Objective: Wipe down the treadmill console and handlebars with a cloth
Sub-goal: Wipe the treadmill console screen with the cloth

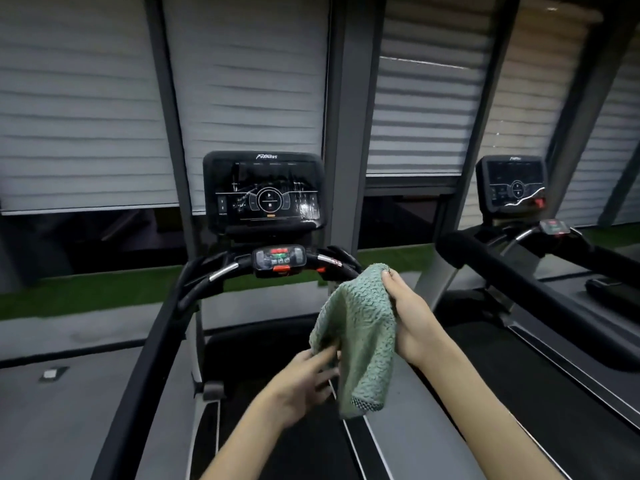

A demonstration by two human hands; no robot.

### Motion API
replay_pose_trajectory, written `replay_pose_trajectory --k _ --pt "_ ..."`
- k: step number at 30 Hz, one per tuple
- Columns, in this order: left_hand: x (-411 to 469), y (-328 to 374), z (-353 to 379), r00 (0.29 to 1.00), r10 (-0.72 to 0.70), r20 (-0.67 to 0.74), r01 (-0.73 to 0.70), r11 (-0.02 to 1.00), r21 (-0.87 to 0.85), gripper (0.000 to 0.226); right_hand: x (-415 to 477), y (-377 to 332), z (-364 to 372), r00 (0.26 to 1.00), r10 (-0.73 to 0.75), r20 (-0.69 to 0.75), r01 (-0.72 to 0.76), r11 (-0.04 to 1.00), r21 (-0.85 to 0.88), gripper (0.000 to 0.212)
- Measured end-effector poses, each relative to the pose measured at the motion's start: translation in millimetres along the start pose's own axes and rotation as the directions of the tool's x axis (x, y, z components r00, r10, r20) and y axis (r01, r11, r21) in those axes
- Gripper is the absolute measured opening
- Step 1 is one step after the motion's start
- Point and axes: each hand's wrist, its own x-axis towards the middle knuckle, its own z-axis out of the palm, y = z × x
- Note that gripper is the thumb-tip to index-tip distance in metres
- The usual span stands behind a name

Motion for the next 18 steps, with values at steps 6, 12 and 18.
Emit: replay_pose_trajectory --k 6,12,18 --pt "86.1 61.7 -7.1 0.955 0.202 -0.218 -0.249 0.944 -0.215 0.020 106.4 -17.2 -43.0 0.987 0.017 0.160 -0.018 1.000 0.006 0.048" --pt "161.1 124.1 -41.6 0.786 0.475 -0.396 -0.439 0.880 0.182 0.018 222.2 -26.2 -88.6 0.932 0.185 0.311 -0.066 0.932 -0.356 0.113" --pt "211.8 179.3 -78.0 0.775 0.594 -0.218 -0.325 0.669 0.668 0.031 331.6 -29.3 -89.9 0.982 0.149 0.115 -0.039 0.759 -0.650 0.092"
